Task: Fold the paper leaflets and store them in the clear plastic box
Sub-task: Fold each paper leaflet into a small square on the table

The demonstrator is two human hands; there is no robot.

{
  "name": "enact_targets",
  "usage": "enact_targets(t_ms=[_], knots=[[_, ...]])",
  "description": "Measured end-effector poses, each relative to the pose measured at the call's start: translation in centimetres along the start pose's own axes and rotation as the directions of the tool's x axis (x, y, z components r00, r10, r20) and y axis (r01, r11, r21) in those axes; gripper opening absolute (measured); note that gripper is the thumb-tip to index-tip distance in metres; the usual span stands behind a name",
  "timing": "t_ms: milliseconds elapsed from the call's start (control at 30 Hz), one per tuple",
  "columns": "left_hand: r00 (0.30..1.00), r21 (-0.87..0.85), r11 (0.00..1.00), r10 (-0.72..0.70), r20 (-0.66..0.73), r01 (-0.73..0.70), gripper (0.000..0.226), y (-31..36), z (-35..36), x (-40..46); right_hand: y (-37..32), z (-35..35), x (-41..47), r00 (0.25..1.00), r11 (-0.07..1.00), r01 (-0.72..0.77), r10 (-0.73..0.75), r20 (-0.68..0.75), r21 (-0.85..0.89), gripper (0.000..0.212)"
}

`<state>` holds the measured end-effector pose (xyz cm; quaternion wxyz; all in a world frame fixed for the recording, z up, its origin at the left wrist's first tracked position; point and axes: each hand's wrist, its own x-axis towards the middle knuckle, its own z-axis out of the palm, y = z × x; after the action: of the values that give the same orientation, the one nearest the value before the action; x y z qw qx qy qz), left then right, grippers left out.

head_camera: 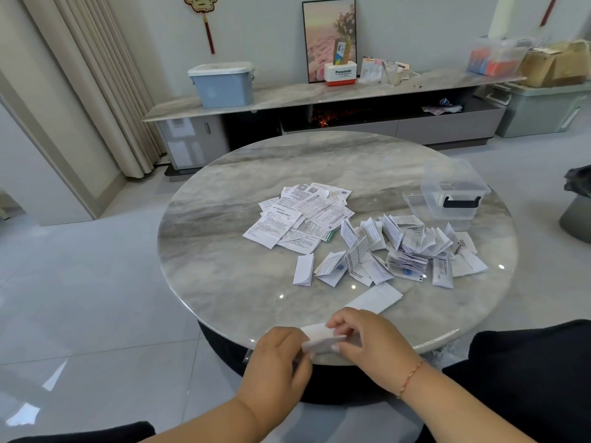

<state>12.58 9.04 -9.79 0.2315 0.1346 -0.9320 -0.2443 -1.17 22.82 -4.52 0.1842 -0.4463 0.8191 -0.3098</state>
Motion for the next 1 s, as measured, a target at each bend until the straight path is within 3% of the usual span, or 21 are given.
enact_targets(t_ms=[100, 200, 367, 500, 567, 633, 767, 900, 1000], knots=[[0.992, -0.027, 0.993, -0.119, -0.041, 0.118, 0.030, 0.1, 0.2, 0.3, 0.0, 1.1, 0.8, 0.992, 0.997, -0.072, 0.071, -0.102, -0.012, 0.032], [0.994, 0.017, 0.994, -0.108, 0.007, 0.108, 0.046, -0.2, 0.0, 0.9, 0.0, 1.6, 1.2, 0.981, 0.989, -0.127, 0.113, -0.161, -0.081, 0.040], [0.989, 0.187, 0.972, 0.129, 0.076, -0.141, 0.033, -1.2, -0.1, 1.4, -0.3, 1.6, 1.9, 0.987, 0.977, -0.131, 0.113, -0.110, -0.168, 0.029], [0.951, 0.228, 0.930, 0.251, 0.182, -0.289, 0.051, -1.6, -0.3, 1.0, -0.1, 1.9, 1.7, 0.990, 0.966, -0.138, 0.140, -0.006, -0.217, 0.036], [0.931, 0.246, 0.903, 0.310, 0.193, -0.351, 0.052, -1.9, -0.5, 1.1, -0.1, 1.9, 1.1, 0.984, 0.979, -0.157, 0.166, 0.063, -0.128, 0.030], [0.896, 0.234, 0.866, 0.412, 0.167, -0.442, 0.036, -2.5, -0.7, 1.5, -0.1, 1.6, 0.6, 0.974, 0.981, -0.191, 0.186, 0.126, 0.025, 0.017], [0.804, 0.257, 0.765, 0.587, 0.099, -0.591, 0.009, -2.7, -1.3, 2.1, 0.0, 0.9, 0.1, 0.961, 0.945, -0.250, 0.217, 0.169, 0.212, 0.016], [0.789, 0.286, 0.745, 0.610, 0.075, -0.603, 0.011, -2.2, -1.2, 2.4, -0.6, 0.8, 0.0, 0.990, 0.981, -0.136, 0.129, 0.056, 0.141, 0.016], [0.818, 0.280, 0.770, 0.557, 0.143, -0.573, 0.029, -1.8, -0.8, 2.4, -0.8, 1.0, -0.1, 0.997, 0.998, -0.060, 0.061, 0.048, -0.022, 0.039]])
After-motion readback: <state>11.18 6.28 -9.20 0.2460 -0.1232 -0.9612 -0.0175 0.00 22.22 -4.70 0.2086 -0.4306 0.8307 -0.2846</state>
